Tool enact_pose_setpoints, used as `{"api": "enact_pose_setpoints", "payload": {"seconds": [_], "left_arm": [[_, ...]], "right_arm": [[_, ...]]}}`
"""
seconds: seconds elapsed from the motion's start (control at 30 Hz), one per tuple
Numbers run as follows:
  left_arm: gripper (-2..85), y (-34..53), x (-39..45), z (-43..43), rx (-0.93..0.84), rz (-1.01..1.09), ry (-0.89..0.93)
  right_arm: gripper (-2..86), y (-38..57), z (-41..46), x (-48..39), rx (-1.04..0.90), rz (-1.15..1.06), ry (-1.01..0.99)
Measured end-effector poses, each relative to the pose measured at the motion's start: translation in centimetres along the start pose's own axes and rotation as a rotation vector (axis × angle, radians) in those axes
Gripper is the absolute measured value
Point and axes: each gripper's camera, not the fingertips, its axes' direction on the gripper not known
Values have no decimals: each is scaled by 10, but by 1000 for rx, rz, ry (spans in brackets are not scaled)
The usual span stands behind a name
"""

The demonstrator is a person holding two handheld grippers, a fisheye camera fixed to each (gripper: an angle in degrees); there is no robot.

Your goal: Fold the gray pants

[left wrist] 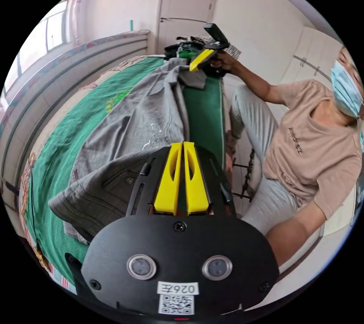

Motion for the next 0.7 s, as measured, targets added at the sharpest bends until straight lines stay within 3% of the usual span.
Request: {"api": "enact_pose_setpoints", "payload": {"seconds": [0.07,0.23,0.4,0.5,0.63,0.7], "left_arm": [[-6,3,9,3,-44,6,9],[-6,8,26,11,-130,-8,27],[-5,7,54,71,-450,69,167],[-5,17,60,91,-564,65,149],[-5,39,47,24,-332,20,145],[-6,74,33,-41,-75,-1,145]], "right_arm": [[27,35,3,-12,49,-10,98],[103,71,64,-29,-131,-37,152],[106,79,113,-21,-247,26,246],[68,92,149,7,-405,125,227],[1,135,190,37,-727,175,22],[-5,145,179,40,-770,168,-22]]}}
